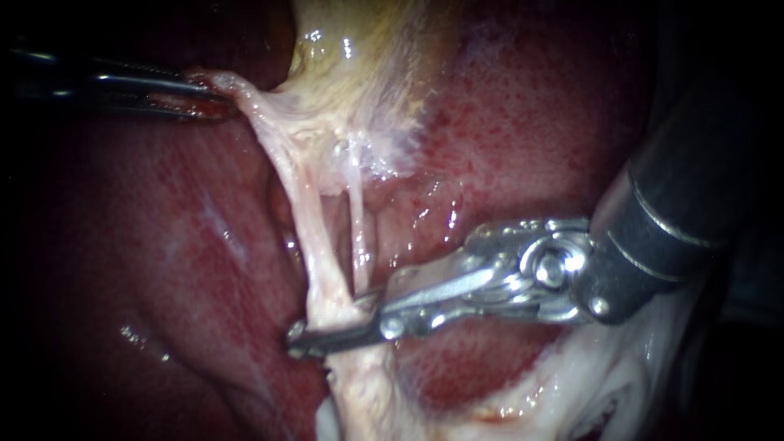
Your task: Going back first clip left tube
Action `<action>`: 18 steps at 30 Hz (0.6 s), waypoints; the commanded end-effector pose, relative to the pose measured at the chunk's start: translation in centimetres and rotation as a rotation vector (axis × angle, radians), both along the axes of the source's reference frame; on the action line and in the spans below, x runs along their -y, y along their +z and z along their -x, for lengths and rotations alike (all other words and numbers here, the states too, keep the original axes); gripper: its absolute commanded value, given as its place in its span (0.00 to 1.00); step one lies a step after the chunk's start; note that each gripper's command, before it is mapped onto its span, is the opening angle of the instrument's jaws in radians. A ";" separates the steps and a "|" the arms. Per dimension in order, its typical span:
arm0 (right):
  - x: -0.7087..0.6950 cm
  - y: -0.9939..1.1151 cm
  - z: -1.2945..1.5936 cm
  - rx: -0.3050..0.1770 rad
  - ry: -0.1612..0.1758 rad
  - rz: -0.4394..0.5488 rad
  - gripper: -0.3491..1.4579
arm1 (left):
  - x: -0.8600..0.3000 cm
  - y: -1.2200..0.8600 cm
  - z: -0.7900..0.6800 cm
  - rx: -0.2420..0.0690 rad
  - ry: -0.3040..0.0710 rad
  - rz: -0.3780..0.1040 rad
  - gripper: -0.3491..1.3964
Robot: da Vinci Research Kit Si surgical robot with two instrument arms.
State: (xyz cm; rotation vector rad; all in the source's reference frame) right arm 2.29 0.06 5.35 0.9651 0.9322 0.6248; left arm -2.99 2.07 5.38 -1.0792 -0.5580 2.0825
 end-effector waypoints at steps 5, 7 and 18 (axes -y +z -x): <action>0.03 0.16 -0.04 0.003 0.002 0.007 0.22 | 0.00 -0.01 0.00 -0.001 0.000 0.000 0.00; 0.06 0.29 -0.05 -0.002 -0.002 0.029 0.32 | 0.00 -0.01 0.00 -0.001 0.000 0.000 0.00; 0.03 0.80 0.21 -0.010 0.061 0.361 0.47 | 0.00 -0.01 -0.01 0.000 0.001 0.000 0.00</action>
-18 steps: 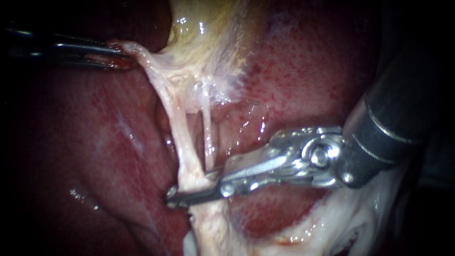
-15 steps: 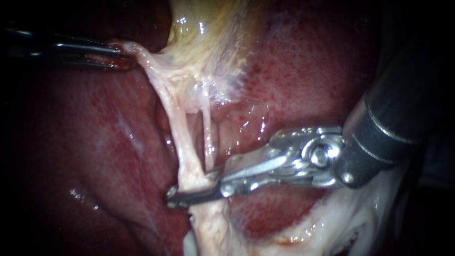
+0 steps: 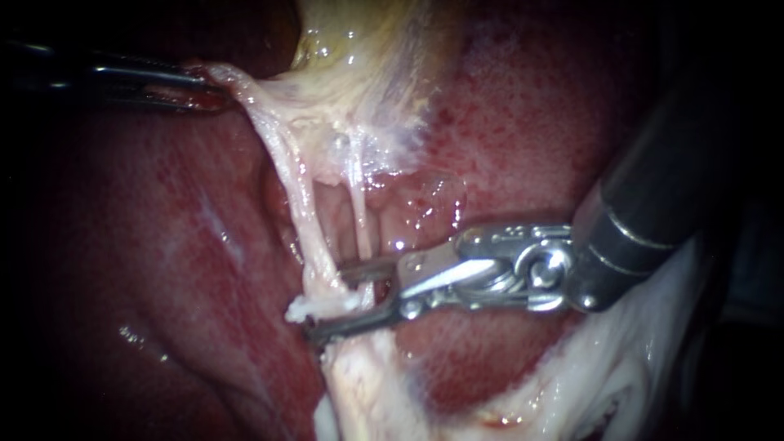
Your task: Going back first clip left tube
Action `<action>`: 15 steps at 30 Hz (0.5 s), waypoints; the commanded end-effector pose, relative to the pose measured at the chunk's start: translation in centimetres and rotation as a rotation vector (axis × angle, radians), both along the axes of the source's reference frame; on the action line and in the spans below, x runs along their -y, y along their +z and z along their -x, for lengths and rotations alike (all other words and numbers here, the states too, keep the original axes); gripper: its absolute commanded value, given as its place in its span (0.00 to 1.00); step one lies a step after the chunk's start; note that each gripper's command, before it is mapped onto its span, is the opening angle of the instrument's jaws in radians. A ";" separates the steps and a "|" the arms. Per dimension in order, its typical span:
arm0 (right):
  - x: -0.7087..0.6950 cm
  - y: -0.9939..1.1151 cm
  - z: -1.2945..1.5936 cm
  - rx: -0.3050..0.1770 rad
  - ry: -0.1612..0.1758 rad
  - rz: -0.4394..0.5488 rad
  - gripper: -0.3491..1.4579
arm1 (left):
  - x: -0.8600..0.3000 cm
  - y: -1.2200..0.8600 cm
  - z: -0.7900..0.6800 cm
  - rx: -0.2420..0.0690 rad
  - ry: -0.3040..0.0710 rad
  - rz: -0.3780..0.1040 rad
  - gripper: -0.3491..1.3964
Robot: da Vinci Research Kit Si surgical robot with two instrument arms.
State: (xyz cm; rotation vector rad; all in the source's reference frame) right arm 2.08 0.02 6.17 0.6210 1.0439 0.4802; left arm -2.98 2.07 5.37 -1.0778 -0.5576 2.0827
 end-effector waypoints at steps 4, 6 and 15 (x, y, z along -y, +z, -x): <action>-0.04 -0.12 0.29 -0.003 -0.004 0.114 0.47 | 0.00 0.00 -0.01 0.001 0.002 0.000 0.00; -0.09 -0.20 0.46 -0.011 -0.020 0.180 0.47 | 0.00 0.00 -0.01 0.001 0.002 0.000 0.00; -0.29 -0.54 1.09 -0.027 -0.054 0.289 0.47 | 0.00 0.00 -0.01 0.001 0.002 0.000 0.00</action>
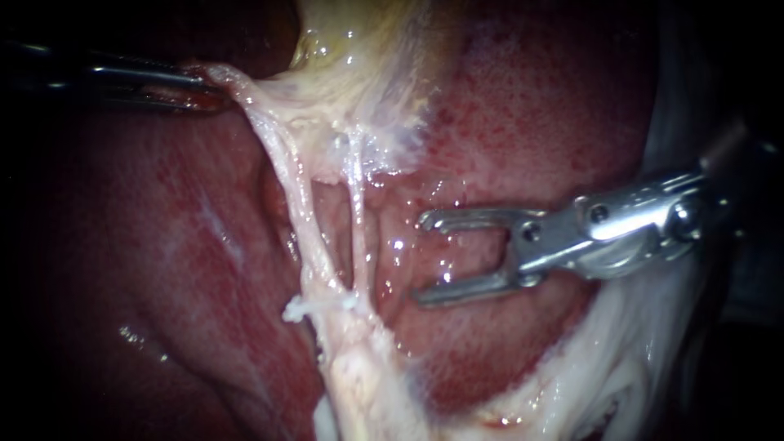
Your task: Going back first clip left tube
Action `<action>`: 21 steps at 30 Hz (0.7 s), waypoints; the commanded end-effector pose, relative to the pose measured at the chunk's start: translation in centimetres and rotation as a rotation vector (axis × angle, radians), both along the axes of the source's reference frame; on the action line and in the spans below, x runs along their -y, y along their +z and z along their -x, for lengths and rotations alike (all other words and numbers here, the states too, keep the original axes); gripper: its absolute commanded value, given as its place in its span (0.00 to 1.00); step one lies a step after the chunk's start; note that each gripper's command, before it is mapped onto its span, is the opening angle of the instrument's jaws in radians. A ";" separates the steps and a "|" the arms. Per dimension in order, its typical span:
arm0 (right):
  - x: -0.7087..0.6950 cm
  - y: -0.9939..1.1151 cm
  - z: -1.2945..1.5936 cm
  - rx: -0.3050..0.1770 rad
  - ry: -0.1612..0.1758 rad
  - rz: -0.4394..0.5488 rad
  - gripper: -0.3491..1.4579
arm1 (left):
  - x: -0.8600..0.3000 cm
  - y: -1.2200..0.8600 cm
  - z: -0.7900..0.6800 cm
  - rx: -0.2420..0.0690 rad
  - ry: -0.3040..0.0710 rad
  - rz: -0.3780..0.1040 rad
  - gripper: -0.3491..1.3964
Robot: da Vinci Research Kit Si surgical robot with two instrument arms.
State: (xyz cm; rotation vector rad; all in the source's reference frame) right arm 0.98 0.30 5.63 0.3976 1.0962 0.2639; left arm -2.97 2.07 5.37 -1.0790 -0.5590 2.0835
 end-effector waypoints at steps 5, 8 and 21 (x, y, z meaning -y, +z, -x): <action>-0.04 -0.07 0.19 0.003 0.000 0.022 0.47 | 0.00 0.00 0.01 0.000 0.000 0.000 0.00; -0.06 -0.09 0.22 0.001 -0.005 0.031 0.47 | 0.03 0.03 0.05 -0.002 -0.003 0.003 0.00; -0.03 -0.10 0.33 -0.002 -0.011 0.032 0.47 | 0.26 0.52 0.43 0.008 0.017 0.017 0.00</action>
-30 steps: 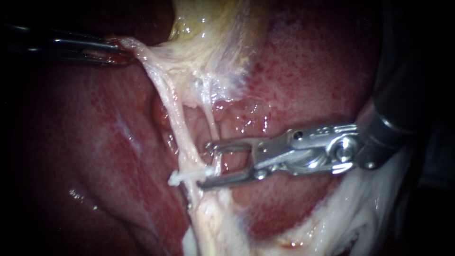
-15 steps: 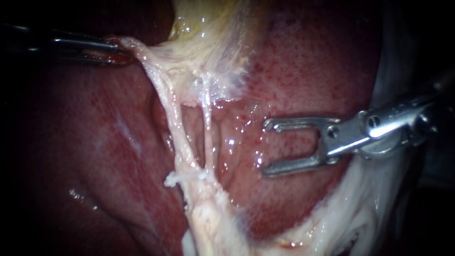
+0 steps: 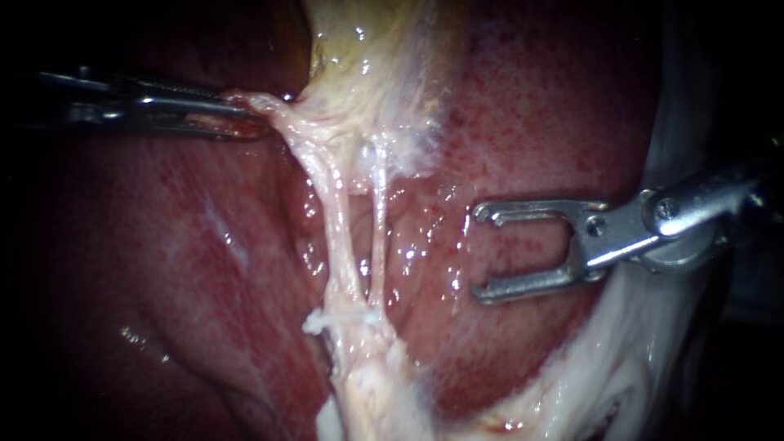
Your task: Going back first clip left tube
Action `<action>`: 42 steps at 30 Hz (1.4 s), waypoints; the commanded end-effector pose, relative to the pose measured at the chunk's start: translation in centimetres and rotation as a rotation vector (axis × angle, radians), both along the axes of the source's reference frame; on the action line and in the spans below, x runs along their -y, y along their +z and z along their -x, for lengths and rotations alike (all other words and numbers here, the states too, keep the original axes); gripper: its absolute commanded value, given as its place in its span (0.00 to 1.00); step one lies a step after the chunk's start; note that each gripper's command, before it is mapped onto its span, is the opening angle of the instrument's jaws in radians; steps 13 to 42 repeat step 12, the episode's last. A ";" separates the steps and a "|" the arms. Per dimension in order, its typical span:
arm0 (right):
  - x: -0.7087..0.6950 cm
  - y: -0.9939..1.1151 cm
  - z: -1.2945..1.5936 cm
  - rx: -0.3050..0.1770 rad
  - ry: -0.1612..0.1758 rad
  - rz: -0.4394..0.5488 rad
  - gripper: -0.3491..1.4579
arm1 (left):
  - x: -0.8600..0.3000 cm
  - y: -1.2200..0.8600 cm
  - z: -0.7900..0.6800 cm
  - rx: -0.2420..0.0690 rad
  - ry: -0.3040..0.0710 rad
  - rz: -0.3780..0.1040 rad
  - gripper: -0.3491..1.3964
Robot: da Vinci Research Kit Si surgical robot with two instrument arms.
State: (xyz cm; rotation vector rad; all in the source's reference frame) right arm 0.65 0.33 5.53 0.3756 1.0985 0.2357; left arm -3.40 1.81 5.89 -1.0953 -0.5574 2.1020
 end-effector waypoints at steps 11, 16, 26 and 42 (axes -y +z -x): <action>0.01 -0.02 0.03 -0.001 -0.001 0.000 0.47 | 0.02 0.06 0.04 0.002 0.004 0.002 0.00; 0.01 -0.02 0.02 -0.001 -0.001 0.000 0.47 | 0.02 0.06 0.03 0.002 0.004 0.002 0.00; 0.01 -0.02 0.02 -0.001 -0.001 0.000 0.47 | 0.02 0.06 0.03 0.002 0.004 0.002 0.00; 0.01 -0.02 0.02 -0.001 -0.001 0.000 0.47 | 0.02 0.06 0.03 0.002 0.004 0.002 0.00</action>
